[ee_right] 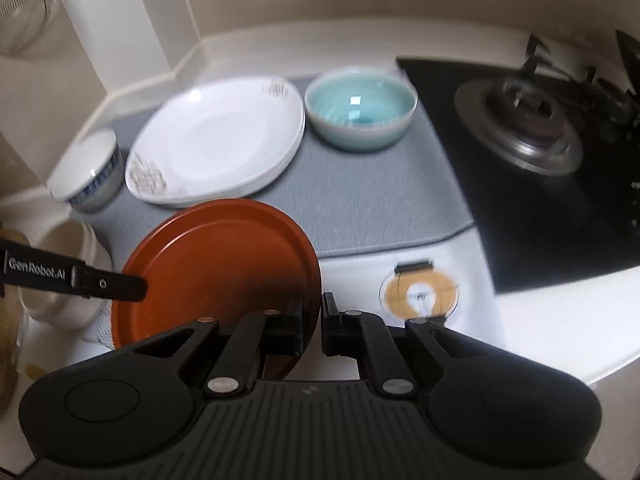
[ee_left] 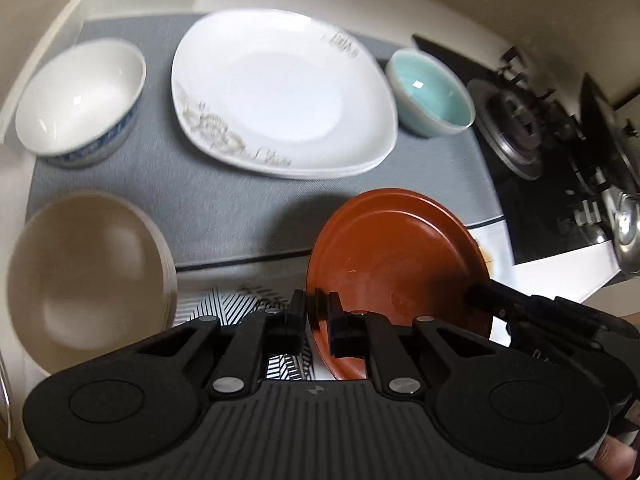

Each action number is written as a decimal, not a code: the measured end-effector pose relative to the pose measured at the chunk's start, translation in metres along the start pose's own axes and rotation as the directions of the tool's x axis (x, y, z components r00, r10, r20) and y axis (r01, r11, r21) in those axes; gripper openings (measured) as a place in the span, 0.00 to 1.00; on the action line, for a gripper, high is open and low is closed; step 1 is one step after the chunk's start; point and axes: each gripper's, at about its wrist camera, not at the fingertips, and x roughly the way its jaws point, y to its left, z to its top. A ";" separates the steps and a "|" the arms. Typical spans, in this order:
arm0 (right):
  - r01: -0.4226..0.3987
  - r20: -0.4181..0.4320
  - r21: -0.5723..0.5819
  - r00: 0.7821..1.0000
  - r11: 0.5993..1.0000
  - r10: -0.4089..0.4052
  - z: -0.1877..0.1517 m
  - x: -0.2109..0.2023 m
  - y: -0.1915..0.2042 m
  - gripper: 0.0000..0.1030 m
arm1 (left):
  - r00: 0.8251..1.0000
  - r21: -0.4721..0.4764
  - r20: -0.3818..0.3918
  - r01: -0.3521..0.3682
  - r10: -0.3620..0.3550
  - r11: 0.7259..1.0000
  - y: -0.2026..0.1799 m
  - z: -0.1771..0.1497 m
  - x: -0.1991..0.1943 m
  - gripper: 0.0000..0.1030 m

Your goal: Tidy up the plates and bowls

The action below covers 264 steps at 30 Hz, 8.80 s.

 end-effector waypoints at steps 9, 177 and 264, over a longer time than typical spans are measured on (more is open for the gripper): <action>-0.053 0.049 -0.041 0.997 0.998 0.055 0.052 -0.023 0.002 0.09 | 0.995 -0.139 0.061 0.086 -0.078 0.986 0.015 0.029 -0.033 0.11; -0.332 0.046 0.048 0.943 0.942 0.330 0.167 0.109 -0.157 0.26 | 0.976 -0.049 -0.013 -0.216 0.216 0.975 -0.118 0.182 0.102 0.25; -0.703 -0.376 -0.456 0.708 0.545 0.598 0.124 0.056 0.194 0.30 | 0.952 -0.698 -0.024 -0.235 0.306 0.677 0.095 -0.034 -0.122 0.33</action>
